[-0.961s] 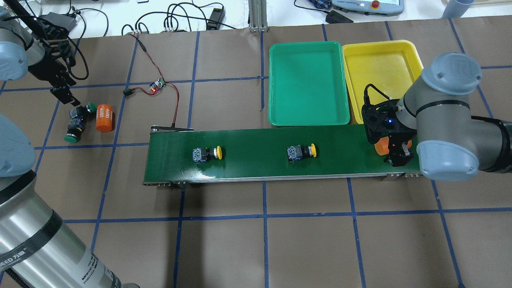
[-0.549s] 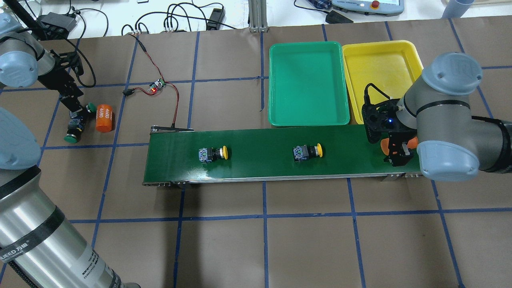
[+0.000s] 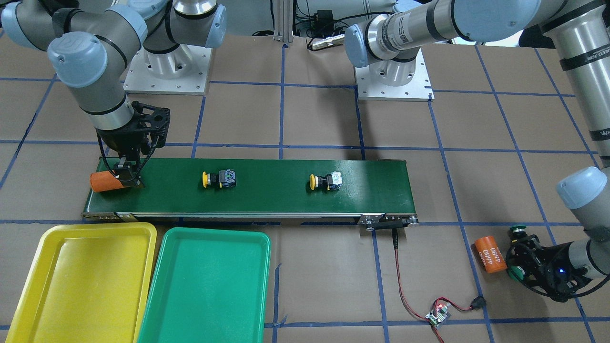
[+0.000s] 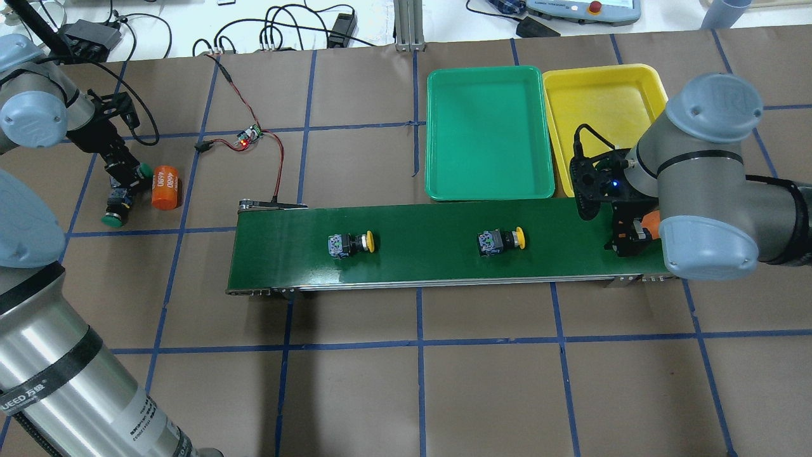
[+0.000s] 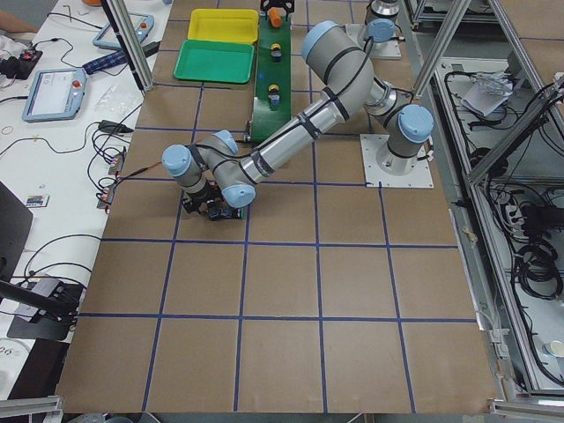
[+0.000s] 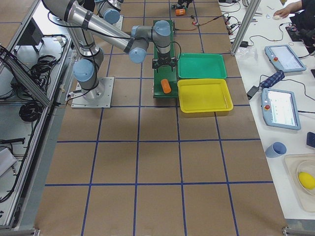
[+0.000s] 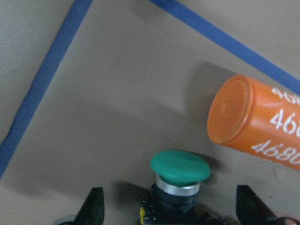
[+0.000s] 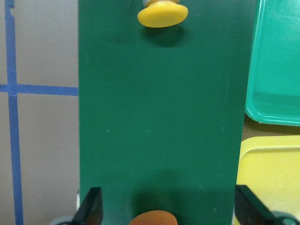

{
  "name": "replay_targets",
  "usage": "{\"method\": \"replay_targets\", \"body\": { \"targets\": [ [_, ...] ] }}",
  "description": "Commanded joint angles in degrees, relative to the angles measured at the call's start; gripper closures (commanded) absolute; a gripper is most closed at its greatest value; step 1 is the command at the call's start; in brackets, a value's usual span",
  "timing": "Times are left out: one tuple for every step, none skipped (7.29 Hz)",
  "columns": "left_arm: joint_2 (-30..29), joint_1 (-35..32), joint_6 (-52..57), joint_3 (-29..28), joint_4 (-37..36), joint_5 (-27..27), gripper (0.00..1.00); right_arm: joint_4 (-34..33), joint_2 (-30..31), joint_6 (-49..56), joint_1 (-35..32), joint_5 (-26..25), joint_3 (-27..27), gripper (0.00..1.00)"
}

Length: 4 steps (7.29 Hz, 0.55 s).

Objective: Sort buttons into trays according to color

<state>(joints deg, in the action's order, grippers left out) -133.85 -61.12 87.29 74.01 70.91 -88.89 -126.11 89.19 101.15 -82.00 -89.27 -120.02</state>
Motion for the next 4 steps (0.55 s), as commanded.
{"method": "replay_targets", "body": {
  "targets": [
    [0.5, 0.0, -0.6, 0.0, -0.3, 0.0, 1.00, 1.4, 0.3, -0.4, -1.3, -0.2, 0.2, 0.00],
    [1.4, -0.1, -0.7, 0.5, -0.3, 0.0, 1.00, 1.4, 0.4, -0.5, -1.6, -0.3, 0.6, 0.00],
    [2.4, -0.6, -2.0, 0.0, -0.1, -0.2, 1.00, 1.4, 0.2, -0.3, -2.0, -0.8, 0.1, 0.00],
    [4.7, -1.2, -4.9, 0.4, 1.1, -0.1, 1.00, 1.4, 0.1, 0.2, -2.0, -1.0, 0.0, 0.00]
  ]
}}
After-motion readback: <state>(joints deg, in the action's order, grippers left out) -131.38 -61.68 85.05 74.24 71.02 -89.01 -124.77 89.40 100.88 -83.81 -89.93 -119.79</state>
